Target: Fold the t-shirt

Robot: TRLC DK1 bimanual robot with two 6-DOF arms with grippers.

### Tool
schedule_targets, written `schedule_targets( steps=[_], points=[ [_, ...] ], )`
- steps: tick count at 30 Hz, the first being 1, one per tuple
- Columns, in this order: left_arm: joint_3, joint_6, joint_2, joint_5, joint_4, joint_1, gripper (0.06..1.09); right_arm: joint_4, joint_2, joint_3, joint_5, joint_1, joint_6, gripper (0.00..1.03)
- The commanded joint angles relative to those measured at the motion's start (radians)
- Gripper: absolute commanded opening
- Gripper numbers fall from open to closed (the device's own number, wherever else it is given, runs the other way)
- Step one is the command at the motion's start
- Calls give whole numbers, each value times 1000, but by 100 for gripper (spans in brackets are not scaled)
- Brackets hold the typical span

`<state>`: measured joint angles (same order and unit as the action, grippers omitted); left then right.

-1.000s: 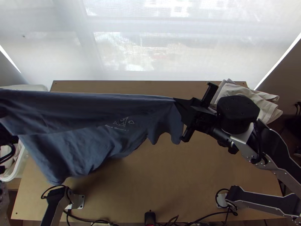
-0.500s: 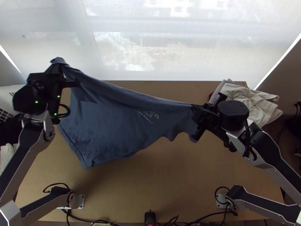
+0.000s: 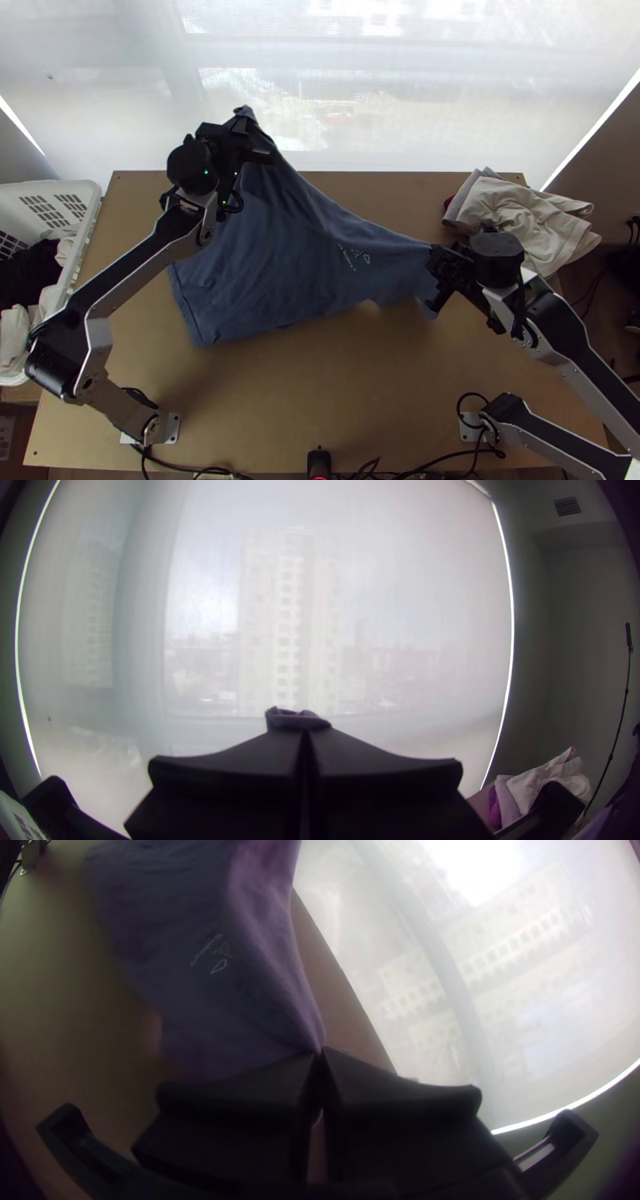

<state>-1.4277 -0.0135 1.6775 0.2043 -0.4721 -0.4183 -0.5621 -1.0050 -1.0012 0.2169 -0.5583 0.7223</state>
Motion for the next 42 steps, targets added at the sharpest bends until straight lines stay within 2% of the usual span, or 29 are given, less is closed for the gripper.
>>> schedule_targets(
  steps=[1, 3, 4, 11, 12, 17, 21, 24, 28, 32, 38, 42],
  points=[
    [-116, 38, 169, 26, -22, -43, 41, -25, 60, 124, -4, 5, -43, 3],
    [-114, 73, 182, 37, 15, -53, 102, -25, 68, 151, -5, -6, -47, 3],
    [-103, 76, 174, 46, 41, -54, 104, -25, 72, 162, -5, -11, -49, 3],
    [208, 98, -147, 46, 63, -22, 104, -74, 103, 208, -36, -58, -81, 3],
    [256, 101, -220, 43, 96, -14, 104, -81, 106, 208, -45, -61, -87, 3],
    [405, 115, -573, 1, 475, 29, 104, -101, 112, 210, -77, -69, -106, 3],
    [601, 119, -800, 1, 576, 73, 104, -90, 106, 211, -96, -68, -109, 3],
    [642, 119, -840, 0, 586, 107, 104, -81, 108, 213, -108, -68, -129, 3],
    [581, 129, -737, 0, 520, 87, 104, -82, 129, 222, -114, -75, -142, 3],
    [475, 130, -674, -3, 601, 59, 103, -84, 131, 204, -114, -75, -130, 3],
    [480, 121, -746, -175, 1076, 24, 103, -51, 112, 185, -114, -65, -116, 3],
    [539, 159, -828, -184, 1311, -13, 103, -41, 98, 171, -114, -54, -109, 3]
  ],
)
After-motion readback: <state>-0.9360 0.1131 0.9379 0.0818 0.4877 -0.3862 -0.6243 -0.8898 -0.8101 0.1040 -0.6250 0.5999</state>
